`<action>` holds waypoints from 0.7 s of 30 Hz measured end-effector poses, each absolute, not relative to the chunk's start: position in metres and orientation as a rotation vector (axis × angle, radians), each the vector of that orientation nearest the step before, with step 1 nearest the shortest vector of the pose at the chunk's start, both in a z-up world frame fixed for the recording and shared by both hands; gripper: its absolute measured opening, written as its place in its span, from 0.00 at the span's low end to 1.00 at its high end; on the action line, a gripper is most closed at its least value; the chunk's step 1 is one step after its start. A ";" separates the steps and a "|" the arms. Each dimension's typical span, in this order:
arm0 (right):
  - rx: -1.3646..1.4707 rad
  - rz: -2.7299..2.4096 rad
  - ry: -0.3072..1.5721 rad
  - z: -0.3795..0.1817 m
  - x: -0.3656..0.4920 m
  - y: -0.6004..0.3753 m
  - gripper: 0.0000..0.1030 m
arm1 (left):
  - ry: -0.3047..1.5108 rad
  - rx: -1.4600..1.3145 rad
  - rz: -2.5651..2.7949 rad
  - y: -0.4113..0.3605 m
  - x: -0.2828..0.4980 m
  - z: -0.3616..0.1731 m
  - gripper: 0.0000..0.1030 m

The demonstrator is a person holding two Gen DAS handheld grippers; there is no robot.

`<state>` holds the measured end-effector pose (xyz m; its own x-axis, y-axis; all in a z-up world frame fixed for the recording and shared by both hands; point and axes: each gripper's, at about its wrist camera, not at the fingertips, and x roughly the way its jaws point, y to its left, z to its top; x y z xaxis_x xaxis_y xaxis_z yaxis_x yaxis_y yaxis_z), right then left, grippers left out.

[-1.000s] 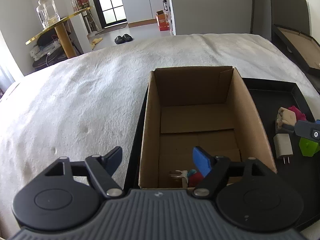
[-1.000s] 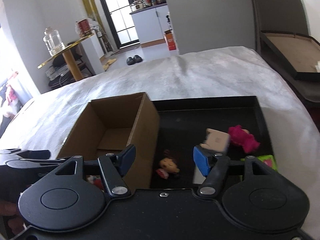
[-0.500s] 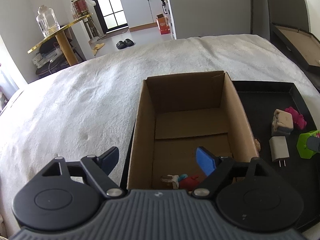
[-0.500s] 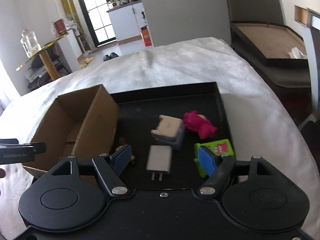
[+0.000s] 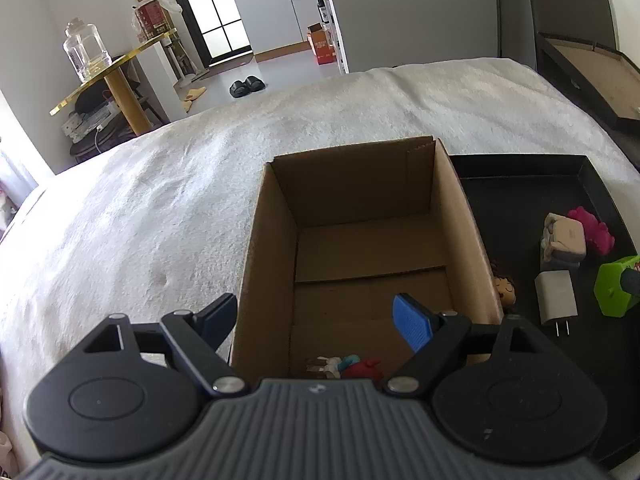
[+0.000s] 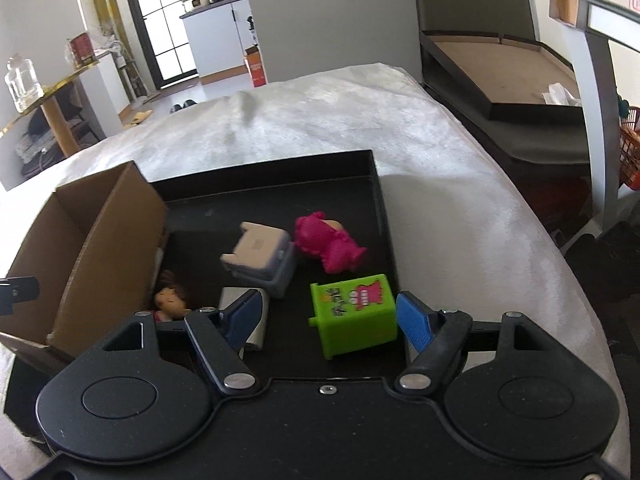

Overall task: Organize rigid objects
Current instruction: 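Move the right gripper to the green printed cube and grasp it, then carry the green cube over the box and open the right gripper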

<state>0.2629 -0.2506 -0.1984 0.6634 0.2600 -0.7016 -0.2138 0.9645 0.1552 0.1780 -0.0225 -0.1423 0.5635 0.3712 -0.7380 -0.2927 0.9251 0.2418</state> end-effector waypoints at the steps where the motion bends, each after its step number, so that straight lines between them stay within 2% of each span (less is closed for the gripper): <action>1: 0.056 0.265 0.806 -0.201 0.265 -0.251 0.71 | 0.893 0.096 0.392 -0.023 0.179 -0.143 0.82; 9: 0.020 0.243 0.824 -0.217 0.279 -0.253 0.70 | 0.901 0.115 0.404 -0.026 0.182 -0.145 0.82; 11: 0.027 0.246 0.841 -0.221 0.280 -0.255 0.57 | 0.901 0.115 0.409 -0.026 0.182 -0.145 0.82; 13: 0.011 0.230 0.837 -0.221 0.278 -0.255 0.49 | 0.899 0.111 0.411 -0.026 0.182 -0.145 0.82; 21: 0.043 0.242 0.816 -0.209 0.275 -0.261 0.47 | 0.892 0.105 0.406 -0.024 0.179 -0.144 0.82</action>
<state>0.2751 -0.2605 -0.2092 0.6590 0.2298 -0.7162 -0.1971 0.9717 0.1304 0.1792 -0.0244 -0.1440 0.5577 0.3860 -0.7348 -0.3000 0.9192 0.2552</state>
